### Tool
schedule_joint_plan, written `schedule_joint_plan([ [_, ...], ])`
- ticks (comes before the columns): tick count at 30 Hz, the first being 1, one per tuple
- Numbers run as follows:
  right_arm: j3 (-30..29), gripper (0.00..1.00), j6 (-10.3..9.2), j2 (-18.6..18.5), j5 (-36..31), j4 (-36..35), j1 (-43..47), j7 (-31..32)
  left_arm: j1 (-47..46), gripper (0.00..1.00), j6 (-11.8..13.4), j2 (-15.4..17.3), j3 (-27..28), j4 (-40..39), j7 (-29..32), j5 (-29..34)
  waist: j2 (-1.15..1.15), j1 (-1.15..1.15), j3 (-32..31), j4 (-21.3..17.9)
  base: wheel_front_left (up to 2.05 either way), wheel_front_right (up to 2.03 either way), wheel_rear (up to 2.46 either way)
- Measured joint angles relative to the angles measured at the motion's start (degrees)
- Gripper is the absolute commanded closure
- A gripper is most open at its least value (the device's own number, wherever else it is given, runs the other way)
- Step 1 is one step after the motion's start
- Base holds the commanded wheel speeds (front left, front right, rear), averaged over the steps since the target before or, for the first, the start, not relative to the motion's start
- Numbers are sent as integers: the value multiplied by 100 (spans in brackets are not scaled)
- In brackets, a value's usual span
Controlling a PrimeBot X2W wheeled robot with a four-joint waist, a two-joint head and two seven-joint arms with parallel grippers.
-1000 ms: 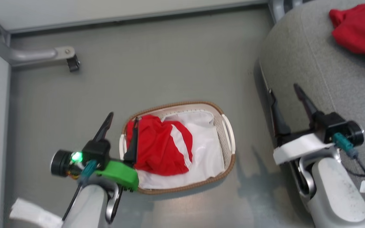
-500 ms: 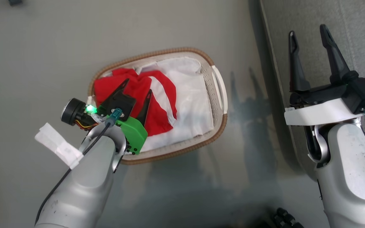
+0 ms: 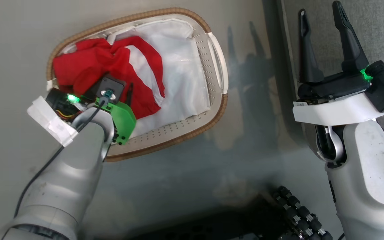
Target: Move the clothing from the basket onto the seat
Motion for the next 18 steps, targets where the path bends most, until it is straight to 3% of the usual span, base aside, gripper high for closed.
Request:
schedule_joint_plan([
  [3, 41, 0, 0, 0, 41, -51, -37, 0, -195, 0, 182, 62, -24, 233, 40, 46, 0, 0, 150, -107, 0, 0, 0],
  [11, 115, 0, 0, 1, 129, -87, -81, 0, -452, 0, 386, 64, -156, 614, 294, 157, 0, 0, 407, -313, 0, 0, 0],
  [12, 124, 0, 0, 1, 149, -87, -83, 0, -452, 21, 426, 65, -158, 651, 315, 149, 0, 0, 424, -333, 0, 0, 0],
  [13, 129, 0, 0, 1, 153, -85, -85, 0, -453, 50, 442, 69, -167, 665, 335, 151, 0, 0, 434, -346, 0, 0, 0],
  [14, 130, 0, 0, 2, 155, -81, -87, 1, -457, 65, 466, 77, -181, 684, 350, 151, 0, 0, 442, -361, 0, 0, 0],
  [15, 129, 0, 0, 1, 159, -75, -92, 1, -458, 90, 474, 79, -177, 704, 357, 143, 0, 0, 445, -370, 0, 0, 0],
  [16, 125, 0, 0, 1, 159, -63, -94, 1, -458, 100, 474, 79, -176, 722, 356, 127, 0, 0, 439, -372, 0, 0, 0],
  [18, 120, 0, 0, 2, 159, -32, -99, 0, -458, 100, 474, 76, -178, 738, 298, 102, 0, 0, 408, -367, 0, 0, 0],
])
